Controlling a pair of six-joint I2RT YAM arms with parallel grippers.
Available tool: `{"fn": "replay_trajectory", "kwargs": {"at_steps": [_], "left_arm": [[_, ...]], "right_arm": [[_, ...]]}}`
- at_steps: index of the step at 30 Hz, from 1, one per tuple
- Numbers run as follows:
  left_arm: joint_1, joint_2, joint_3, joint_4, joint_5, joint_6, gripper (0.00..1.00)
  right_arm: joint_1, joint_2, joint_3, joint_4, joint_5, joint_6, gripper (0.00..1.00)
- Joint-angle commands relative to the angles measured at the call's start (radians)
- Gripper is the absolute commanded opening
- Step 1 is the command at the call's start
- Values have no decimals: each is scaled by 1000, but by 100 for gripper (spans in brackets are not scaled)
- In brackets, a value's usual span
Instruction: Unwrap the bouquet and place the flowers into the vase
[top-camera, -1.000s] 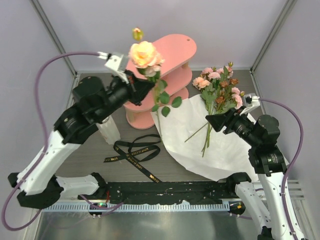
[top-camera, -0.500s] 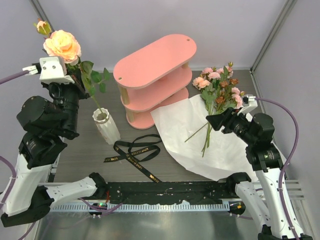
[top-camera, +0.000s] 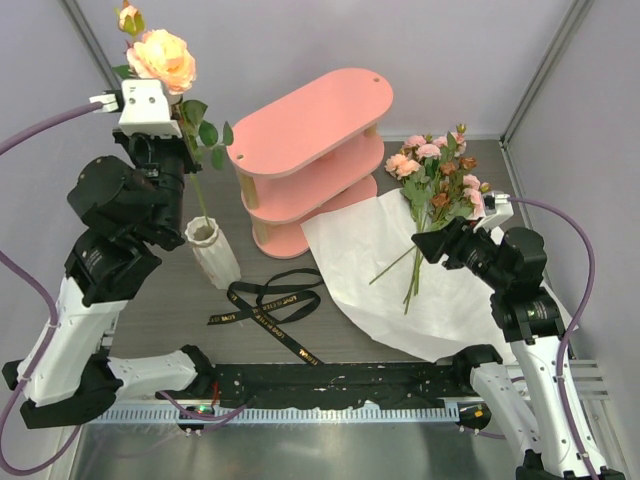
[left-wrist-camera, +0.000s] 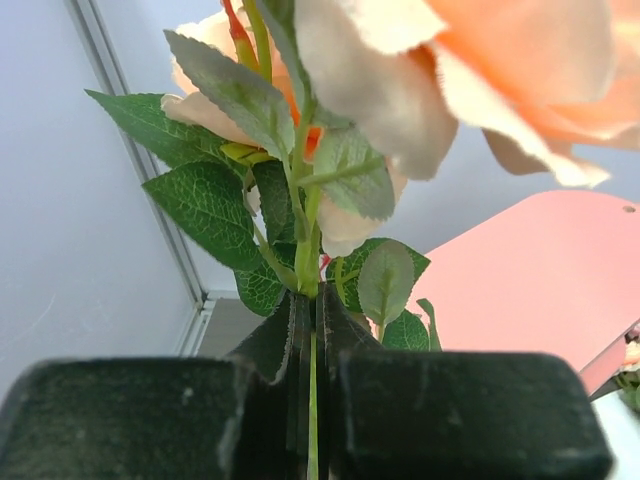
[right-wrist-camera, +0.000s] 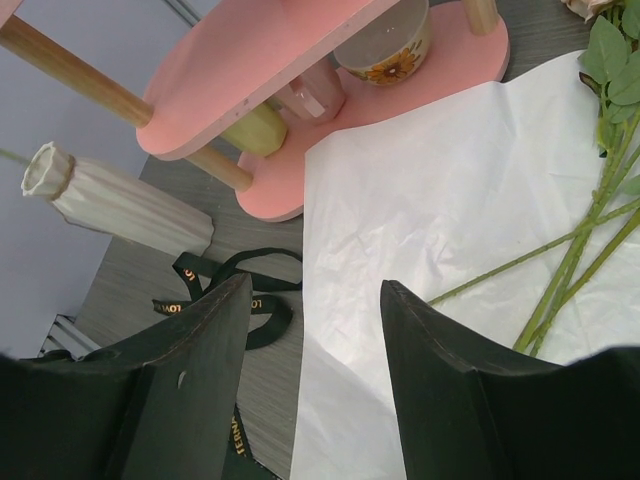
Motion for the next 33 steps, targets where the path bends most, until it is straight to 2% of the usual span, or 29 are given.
{"fn": "replay_trajectory", "kwargs": {"at_steps": [1,6,18,24,33], "left_arm": [[3,-15,67,5,31,17,0],[3,-10,96,-11,35,28,0],[4,-67,-82,9,9,-44,0],[6,-135,-331,176,-102,-73,0],[82,-182,-584,437,-245,-78,0]], "right_arm": [[5,0,-4,26,13,-1,60],[5,9,-8,33,12,3,60],[3,6,-21,32,7,9,60],[5,3,-30,33,7,11,59],[3,6,-47,35,9,8,59]]}}
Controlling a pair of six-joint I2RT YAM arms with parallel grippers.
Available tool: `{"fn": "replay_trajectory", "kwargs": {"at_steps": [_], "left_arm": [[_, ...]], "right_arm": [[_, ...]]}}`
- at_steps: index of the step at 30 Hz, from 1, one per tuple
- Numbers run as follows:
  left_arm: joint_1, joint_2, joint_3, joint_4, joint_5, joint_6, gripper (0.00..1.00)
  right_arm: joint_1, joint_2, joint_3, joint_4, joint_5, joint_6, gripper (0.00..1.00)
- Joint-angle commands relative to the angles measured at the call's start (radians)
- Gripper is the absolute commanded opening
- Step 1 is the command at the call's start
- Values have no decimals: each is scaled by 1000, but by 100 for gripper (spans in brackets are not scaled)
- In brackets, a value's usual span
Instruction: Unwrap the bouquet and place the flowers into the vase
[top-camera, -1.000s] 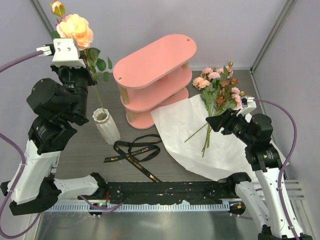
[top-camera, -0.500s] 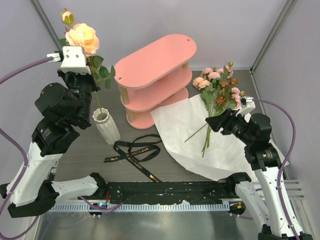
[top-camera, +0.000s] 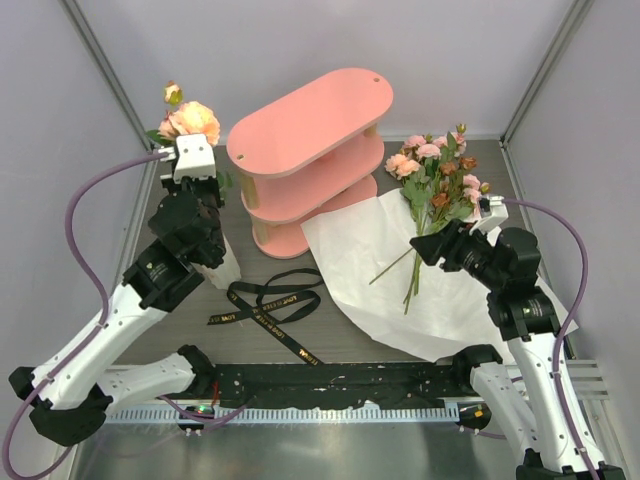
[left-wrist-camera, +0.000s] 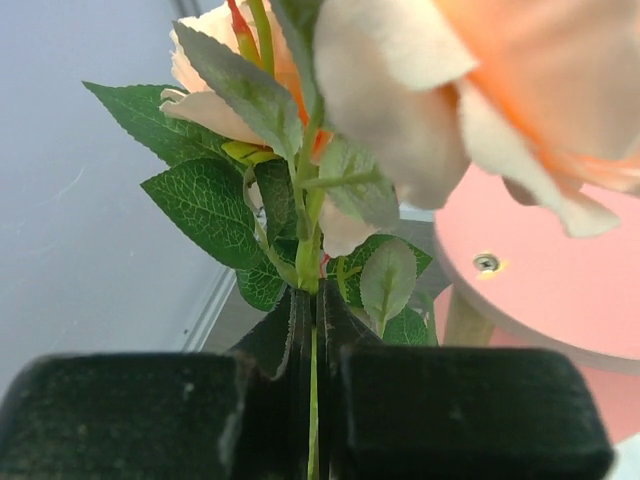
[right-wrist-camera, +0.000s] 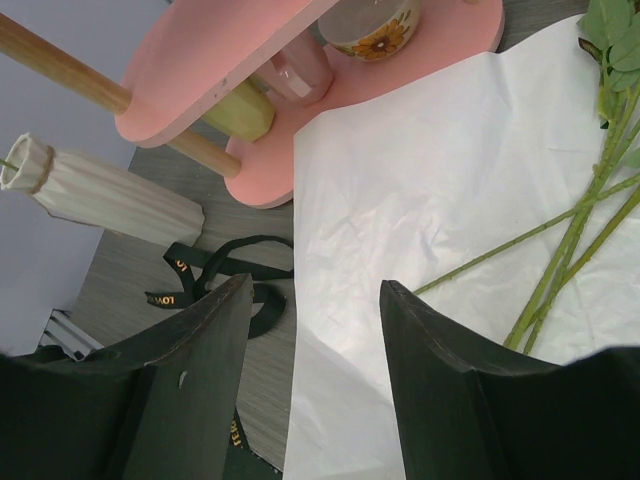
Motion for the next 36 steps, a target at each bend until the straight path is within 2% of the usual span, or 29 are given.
{"fn": "replay_trajectory", "kwargs": {"at_steps": [1,4,6,7,12,13,14,16,17,19,20,22,23,28,29,34,35,36], "left_arm": [[66,-48,-91,230,-94,-39,0],[116,-46,-123,212,-97,-122,2],[148,-42,-134,174,-91,-165,8],[155,-36,-131,163,-84,-229,9],[173,-30,-119,19,-49,-352,15],[173,-31,-119,3,-51,-365,22],[173,-34,-117,-10,-48,-386,36],[173,-46,-115,-44,-38,-400,49],[173,-62,-112,-58,-31,-411,63],[173,-77,-106,-98,-8,-421,75],[173,-92,-102,-118,3,-427,85],[175,-109,-92,-165,41,-437,93],[173,-120,-91,-187,58,-441,100],[173,-194,-65,-248,196,-469,100],[175,-206,-53,-254,231,-472,100],[175,-235,-10,-233,590,-469,100],[173,-232,3,-221,703,-475,100],[173,-226,7,-216,744,-481,100]], "right_arm": [[3,-4,-13,35,6,3,60],[3,-3,-25,42,3,9,60],[5,-1,-30,40,3,11,60],[5,-3,-30,40,3,11,59],[5,-4,-35,40,4,11,60],[5,0,-35,39,4,11,60],[5,2,-36,40,4,13,59],[5,11,-36,42,4,14,60],[5,11,-35,40,4,14,59],[5,16,-35,42,6,17,60],[5,20,-35,43,7,19,60],[3,28,-36,48,10,26,59],[5,42,-38,51,13,32,59],[5,98,-35,28,93,62,59],[5,117,-28,5,158,66,59],[3,307,31,-61,301,94,59],[5,336,60,-72,347,98,59],[3,368,76,-79,375,101,58]]}}
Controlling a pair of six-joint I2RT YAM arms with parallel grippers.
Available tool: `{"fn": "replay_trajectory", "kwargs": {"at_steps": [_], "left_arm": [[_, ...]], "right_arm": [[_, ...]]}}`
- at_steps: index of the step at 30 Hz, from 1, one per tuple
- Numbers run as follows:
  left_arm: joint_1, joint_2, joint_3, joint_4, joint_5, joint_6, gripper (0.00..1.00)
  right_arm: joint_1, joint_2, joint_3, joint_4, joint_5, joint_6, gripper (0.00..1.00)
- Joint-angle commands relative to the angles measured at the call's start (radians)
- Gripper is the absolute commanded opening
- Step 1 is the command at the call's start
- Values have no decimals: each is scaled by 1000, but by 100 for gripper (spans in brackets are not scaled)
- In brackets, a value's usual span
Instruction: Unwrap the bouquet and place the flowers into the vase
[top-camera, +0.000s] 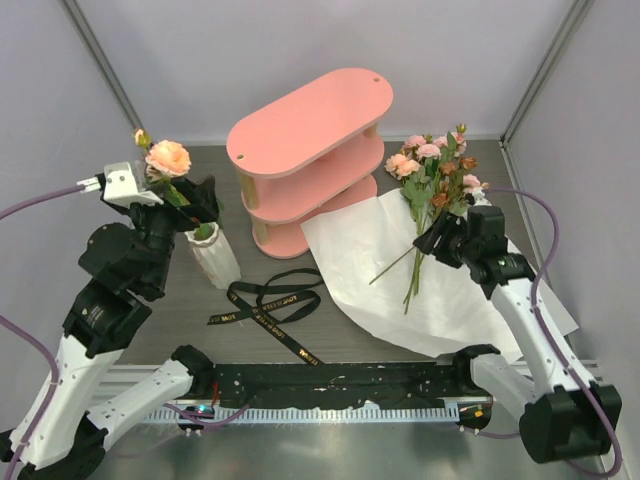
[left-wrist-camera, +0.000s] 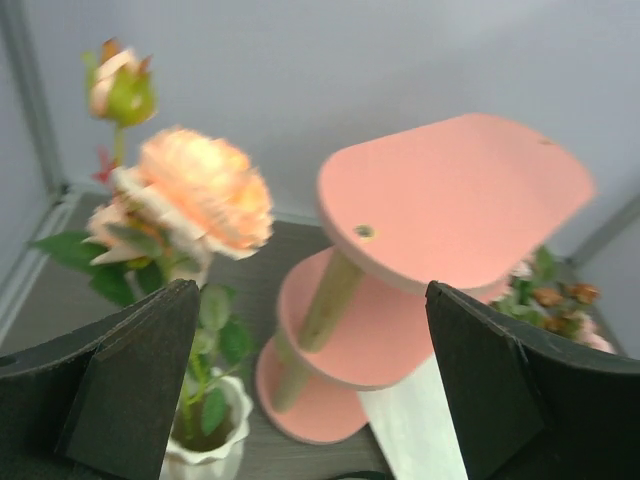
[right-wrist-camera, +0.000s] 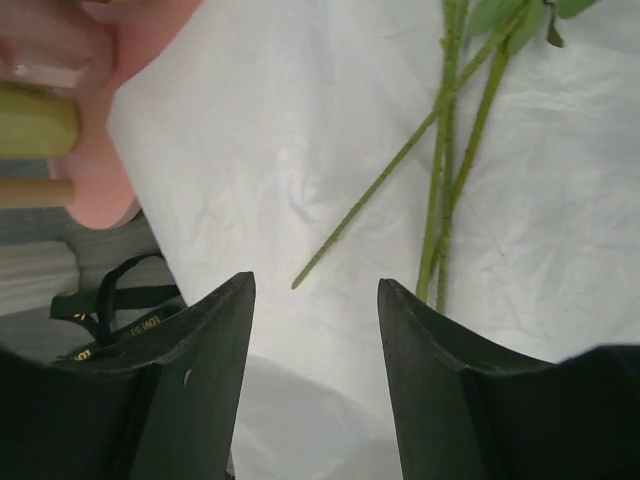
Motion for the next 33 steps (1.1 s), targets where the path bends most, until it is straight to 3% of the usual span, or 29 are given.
{"fn": "replay_trajectory", "kwargs": {"at_steps": [1,4,6,11,18,23,33], "left_arm": [[2,15,62,34,394,-33,100],[2,66,60,43,523,-36,100],[3,124,68,20,625,-35,100],[2,233,79,-58,862,-15,100],[2,172,-52,22,899,-66,100],[2,155,-85,20,891,-63,100],[2,179,-82,42,907,-86,100]], "right_arm": [[3,164,109,-44,205,44,58],[2,252,156,-43,294,70,54],[3,342,184,-14,252,87,43],[5,492,201,66,201,179,40],[3,563,152,196,314,305,38],[0,603,170,225,377,296,37],[-37,736,233,241,360,291,33]]}}
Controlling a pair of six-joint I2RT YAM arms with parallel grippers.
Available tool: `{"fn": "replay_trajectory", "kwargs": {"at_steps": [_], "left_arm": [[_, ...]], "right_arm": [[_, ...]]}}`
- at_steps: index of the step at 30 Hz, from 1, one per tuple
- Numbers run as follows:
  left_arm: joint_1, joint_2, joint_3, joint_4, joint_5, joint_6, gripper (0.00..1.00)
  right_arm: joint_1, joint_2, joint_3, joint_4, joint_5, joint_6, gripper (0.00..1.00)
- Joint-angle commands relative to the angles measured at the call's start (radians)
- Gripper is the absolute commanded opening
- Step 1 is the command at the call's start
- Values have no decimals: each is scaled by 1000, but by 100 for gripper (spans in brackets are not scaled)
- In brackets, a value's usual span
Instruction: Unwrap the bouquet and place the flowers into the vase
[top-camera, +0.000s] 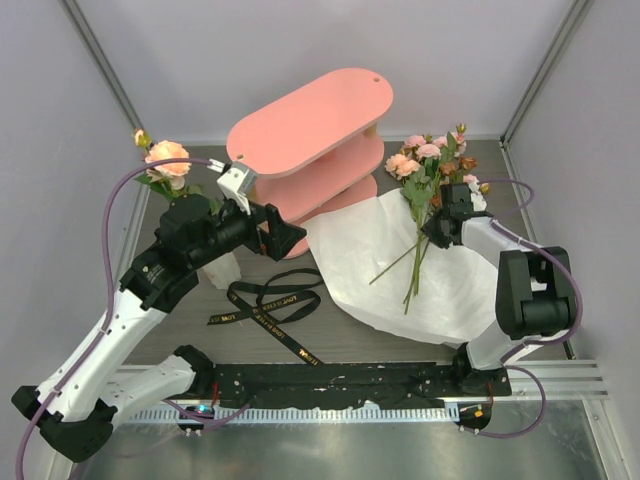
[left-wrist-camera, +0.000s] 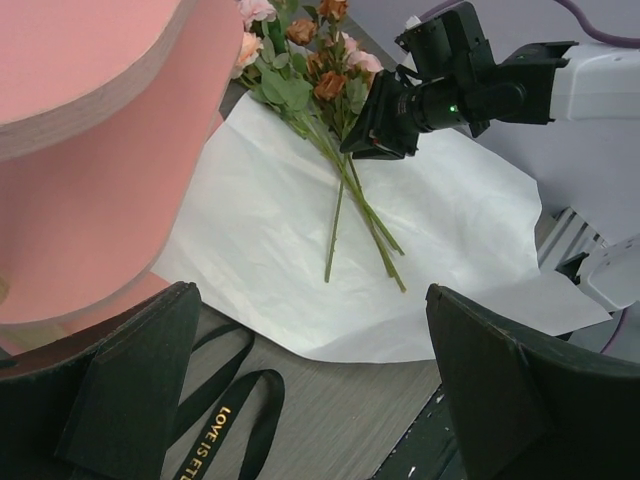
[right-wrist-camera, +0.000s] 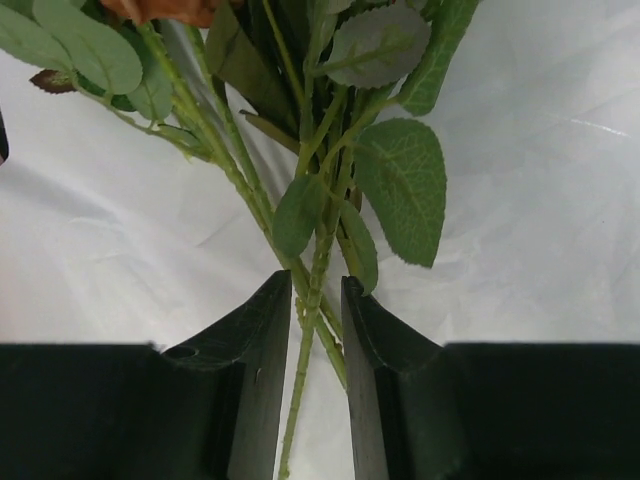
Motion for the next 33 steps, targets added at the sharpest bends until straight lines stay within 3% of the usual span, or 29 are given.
{"fn": "replay_trajectory", "kwargs": {"at_steps": [1,14,17,26,29,33], "left_arm": [[2,13,7,53,35,-27,100],[2,42,19,56,38,-50,100],[2,44,22,59,44,-58,100],[2,84,34,79,63,-93,100],[3,100,45,96,93,-112,100],[2,120,72,122,154,-153,100]], "right_arm": [[-14,47,58,58,6,12,32],[-20,81,61,93,-3,9,1],[-19,6,43,75,24,9,1],[-20,-477,2,26,141,-112,1],[-19,-584,28,67,80,-254,1],[-9,-684,23,227,-242,-425,1]]}}
